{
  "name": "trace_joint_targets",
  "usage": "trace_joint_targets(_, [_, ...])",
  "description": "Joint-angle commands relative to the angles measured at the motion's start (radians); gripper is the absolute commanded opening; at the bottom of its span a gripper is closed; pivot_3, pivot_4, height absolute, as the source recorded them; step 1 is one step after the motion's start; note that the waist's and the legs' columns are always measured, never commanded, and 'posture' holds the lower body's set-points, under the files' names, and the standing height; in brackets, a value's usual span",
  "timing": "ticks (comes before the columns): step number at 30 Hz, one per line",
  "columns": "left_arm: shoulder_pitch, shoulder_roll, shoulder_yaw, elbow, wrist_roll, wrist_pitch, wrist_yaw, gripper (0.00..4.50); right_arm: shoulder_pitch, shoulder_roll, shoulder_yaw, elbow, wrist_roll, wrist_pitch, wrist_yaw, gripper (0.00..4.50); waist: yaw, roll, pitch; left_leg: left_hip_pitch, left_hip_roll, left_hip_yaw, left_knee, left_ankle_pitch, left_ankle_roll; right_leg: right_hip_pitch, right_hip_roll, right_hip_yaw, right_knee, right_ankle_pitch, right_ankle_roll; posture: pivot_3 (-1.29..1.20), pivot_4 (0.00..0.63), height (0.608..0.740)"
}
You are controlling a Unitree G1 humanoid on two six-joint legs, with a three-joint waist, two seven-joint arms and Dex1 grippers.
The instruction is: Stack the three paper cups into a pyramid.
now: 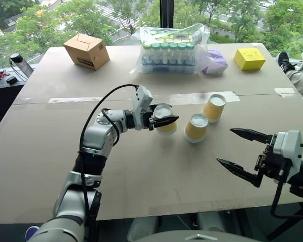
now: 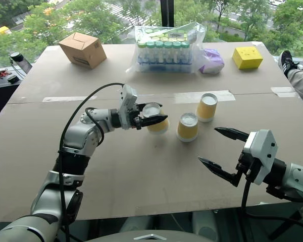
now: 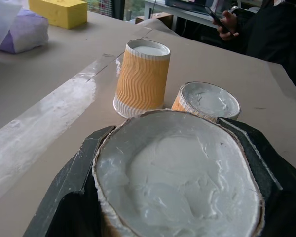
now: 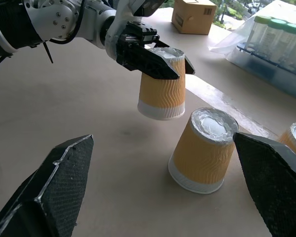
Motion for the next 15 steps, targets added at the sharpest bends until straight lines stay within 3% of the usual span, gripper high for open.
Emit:
trace_joint_targets(1, [-0.016, -0.007, 0.001, 0.014, 0.019, -0.050, -0.019, 2.65, 0.020, 0.004, -0.034, -0.057, 0.011, -0.013, -0.030, 4.50, -0.001, 0.000, 0.000, 0.000, 0.000, 0.000, 0.000, 0.000, 0.000, 0.000, 0.000, 0.000, 0.000, 0.000, 0.000, 0.00, 0.150, 0.740])
trace_joint_targets(15, [-0.032, -0.031, -0.029, 0.181, 0.075, -0.173, -0.159, 2.65, 0.071, 0.011, -0.025, -0.106, 0.008, -0.014, -0.097, 4.50, 0.002, 0.000, 0.000, 0.000, 0.000, 0.000, 0.000, 0.000, 0.000, 0.000, 0.000, 0.000, 0.000, 0.000, 0.000, 0.00, 0.150, 0.740])
